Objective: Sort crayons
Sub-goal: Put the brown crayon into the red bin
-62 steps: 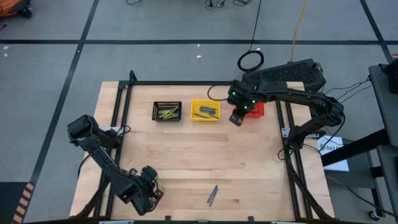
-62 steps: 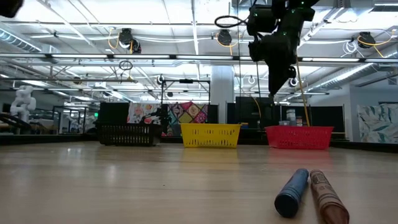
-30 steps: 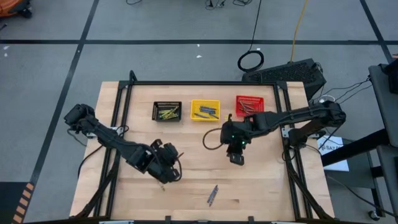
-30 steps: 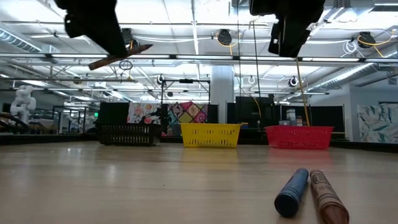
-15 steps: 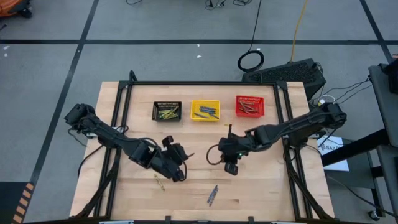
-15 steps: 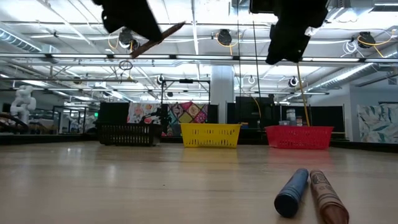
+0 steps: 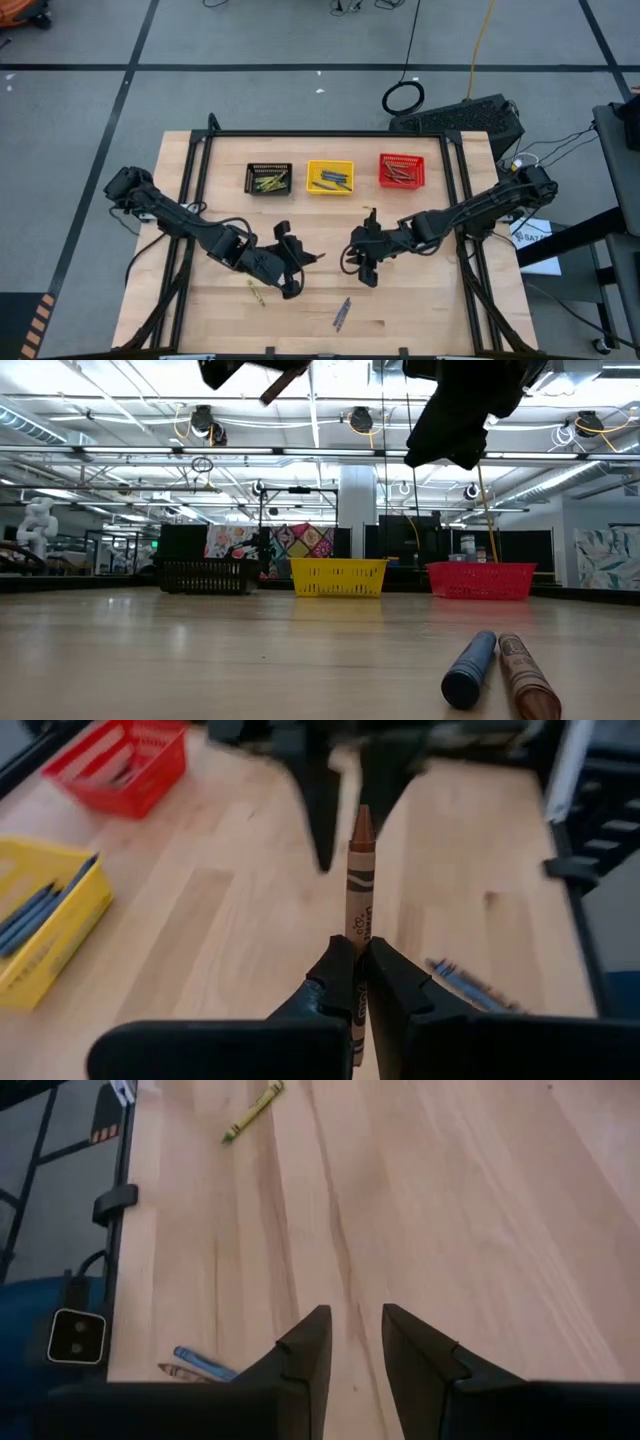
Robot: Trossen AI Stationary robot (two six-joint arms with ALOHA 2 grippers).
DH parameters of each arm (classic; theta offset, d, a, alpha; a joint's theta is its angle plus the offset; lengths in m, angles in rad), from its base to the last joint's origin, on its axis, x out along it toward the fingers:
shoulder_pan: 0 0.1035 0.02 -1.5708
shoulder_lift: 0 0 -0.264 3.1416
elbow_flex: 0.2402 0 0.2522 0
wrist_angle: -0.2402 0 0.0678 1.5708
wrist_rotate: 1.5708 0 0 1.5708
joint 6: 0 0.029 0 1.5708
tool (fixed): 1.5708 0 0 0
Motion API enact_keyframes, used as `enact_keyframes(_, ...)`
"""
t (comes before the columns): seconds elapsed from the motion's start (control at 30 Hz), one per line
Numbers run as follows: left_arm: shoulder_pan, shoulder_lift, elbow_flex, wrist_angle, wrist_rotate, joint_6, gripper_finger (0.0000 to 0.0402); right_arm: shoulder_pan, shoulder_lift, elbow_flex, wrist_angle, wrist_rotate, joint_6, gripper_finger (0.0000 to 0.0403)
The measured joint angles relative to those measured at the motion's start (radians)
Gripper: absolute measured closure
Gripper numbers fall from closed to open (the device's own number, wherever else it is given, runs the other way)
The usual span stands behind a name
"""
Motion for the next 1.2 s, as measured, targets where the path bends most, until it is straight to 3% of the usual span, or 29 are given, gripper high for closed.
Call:
enact_keyframes(0.27,0.001,0.000,0.000,0.092,0.026,0.088,0.0393,-0.008,0.000,0.000,0.097,0.015,-0.108,0.0319)
enact_keyframes(0.4,0.006,0.000,0.000,0.099,0.026,0.093,0.0393,0.000,0.000,0.000,0.171,0.076,-0.197,0.0300)
enact_keyframes(0.7,0.011,0.000,0.000,0.099,0.020,0.097,0.0393,0.000,0.000,0.000,0.266,0.075,-0.329,0.0259)
enact_keyframes(1.2,0.040,0.000,0.000,0.096,0.031,0.113,0.0393,0.011,0.000,0.000,0.476,0.074,-0.465,0.0257)
